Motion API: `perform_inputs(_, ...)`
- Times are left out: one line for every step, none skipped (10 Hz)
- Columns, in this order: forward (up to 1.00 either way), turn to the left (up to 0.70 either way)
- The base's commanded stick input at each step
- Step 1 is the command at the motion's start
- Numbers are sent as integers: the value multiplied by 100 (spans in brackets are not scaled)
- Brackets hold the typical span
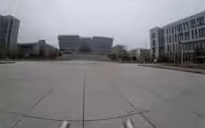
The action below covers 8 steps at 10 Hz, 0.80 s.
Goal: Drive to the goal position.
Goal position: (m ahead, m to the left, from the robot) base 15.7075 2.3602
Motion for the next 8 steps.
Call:
perform_inputs(100,0)
perform_inputs(100,0)
perform_inputs(100,0)
perform_inputs(100,0)
perform_inputs(100,0)
perform_inputs(100,0)
perform_inputs(100,0)
perform_inputs(100,0)
